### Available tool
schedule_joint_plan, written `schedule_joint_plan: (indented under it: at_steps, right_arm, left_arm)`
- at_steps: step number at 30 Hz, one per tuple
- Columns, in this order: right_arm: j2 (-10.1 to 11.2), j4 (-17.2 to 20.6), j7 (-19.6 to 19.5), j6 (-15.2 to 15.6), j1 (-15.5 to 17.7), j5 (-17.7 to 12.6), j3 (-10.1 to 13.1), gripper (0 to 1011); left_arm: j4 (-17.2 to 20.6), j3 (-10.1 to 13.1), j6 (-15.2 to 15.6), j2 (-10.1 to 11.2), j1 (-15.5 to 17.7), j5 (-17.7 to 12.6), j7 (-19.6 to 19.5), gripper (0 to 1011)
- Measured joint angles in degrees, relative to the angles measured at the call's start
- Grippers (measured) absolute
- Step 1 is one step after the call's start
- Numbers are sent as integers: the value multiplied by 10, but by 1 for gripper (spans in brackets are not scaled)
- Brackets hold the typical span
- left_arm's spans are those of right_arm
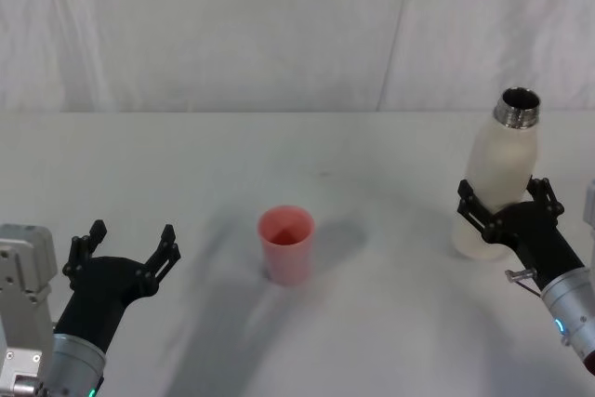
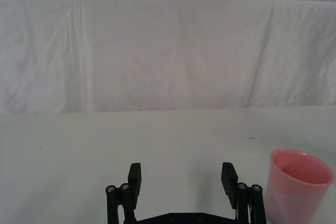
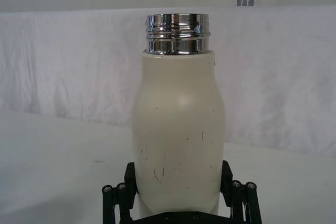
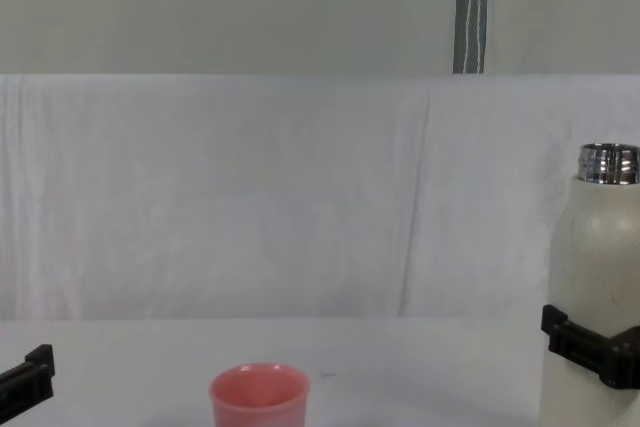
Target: Grasp the thermos with one hand and pour water into the cup lid.
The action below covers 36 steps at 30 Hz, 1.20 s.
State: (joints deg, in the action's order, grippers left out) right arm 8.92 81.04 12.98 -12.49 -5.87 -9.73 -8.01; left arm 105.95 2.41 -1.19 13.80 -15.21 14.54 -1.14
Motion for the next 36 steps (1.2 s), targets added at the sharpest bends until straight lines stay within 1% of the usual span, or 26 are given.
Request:
schedule_joint_plan:
  at_steps: [15, 24, 36]
  right_arm:
    - [-5, -31, 9, -19, -11, -6, -1, 950]
    - [-7, -41, 14, -26, -15, -13, 1, 950]
    - [-8, -49, 16, -28, -18, -16, 2, 949]
  left_arm:
    - [0, 0, 0, 0, 0, 0, 0, 1001]
    - [0, 0, 0, 0, 0, 0, 0, 1001]
    - [0, 0, 0, 0, 0, 0, 0, 1001]
